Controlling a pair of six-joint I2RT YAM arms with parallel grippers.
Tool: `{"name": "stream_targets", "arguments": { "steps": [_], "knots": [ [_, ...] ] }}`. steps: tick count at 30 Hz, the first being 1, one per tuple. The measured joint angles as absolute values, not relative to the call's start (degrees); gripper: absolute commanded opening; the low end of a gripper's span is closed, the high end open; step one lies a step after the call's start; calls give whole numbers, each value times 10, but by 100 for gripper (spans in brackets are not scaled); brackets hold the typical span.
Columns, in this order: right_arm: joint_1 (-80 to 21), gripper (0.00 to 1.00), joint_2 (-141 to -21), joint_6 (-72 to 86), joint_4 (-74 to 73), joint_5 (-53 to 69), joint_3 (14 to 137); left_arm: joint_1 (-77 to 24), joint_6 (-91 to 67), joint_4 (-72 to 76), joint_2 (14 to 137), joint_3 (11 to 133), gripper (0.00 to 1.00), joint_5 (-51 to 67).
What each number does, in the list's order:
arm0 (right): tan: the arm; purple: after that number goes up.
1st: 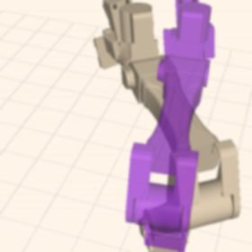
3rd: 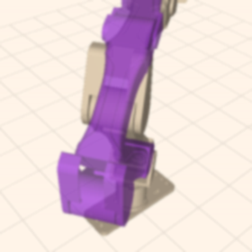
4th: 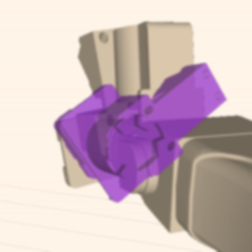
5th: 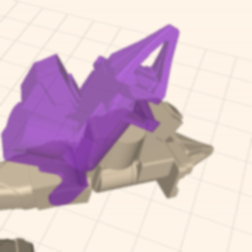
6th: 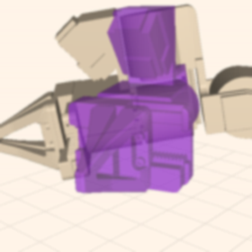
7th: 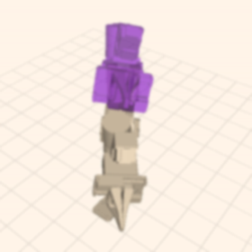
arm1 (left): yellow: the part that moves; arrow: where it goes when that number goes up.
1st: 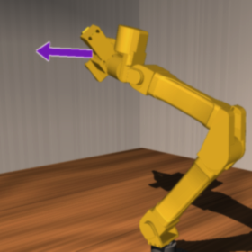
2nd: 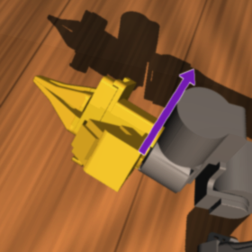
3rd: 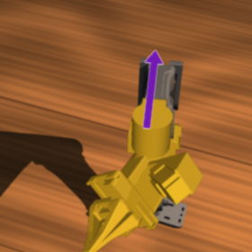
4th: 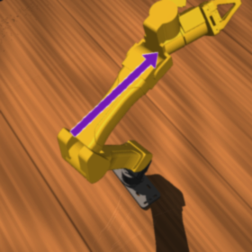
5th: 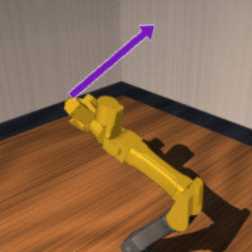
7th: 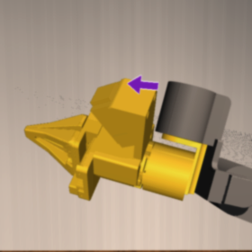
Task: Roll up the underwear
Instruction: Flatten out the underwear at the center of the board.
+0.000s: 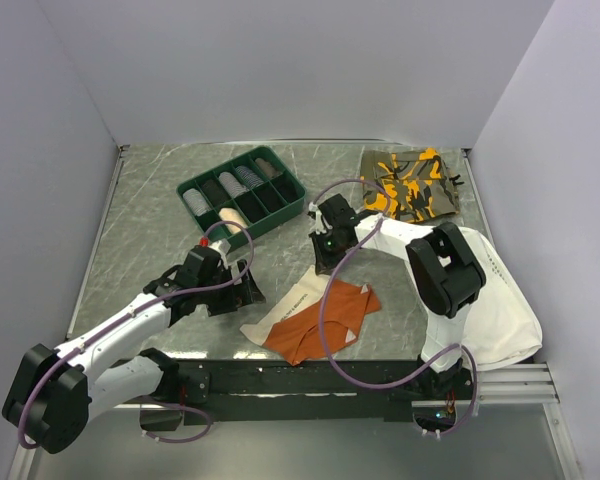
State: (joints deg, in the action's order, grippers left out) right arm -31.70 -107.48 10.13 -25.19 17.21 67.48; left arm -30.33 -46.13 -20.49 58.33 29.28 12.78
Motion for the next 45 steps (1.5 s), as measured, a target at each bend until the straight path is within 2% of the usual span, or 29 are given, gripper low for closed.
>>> {"name": "stream_targets", "arguments": {
  "steps": [8,17,24,28,34,45],
  "knots": [
    [-308,0,-1053,197,-206,138,672,-303,-462,-211,582,293,96,116],
    [-215,0,-918,301,-124,95,621,-298,-467,-203,597,293,96,96],
    [-239,0,-893,307,-113,130,547,-291,-490,-145,691,307,96,91],
    [-264,0,-807,319,-121,147,488,-276,-494,-116,734,334,96,91],
    [-270,0,-712,324,-110,151,485,-251,-505,-53,784,357,99,94],
    [-270,0,-716,326,-118,151,485,-248,-550,53,840,354,79,92]
  ]
}}
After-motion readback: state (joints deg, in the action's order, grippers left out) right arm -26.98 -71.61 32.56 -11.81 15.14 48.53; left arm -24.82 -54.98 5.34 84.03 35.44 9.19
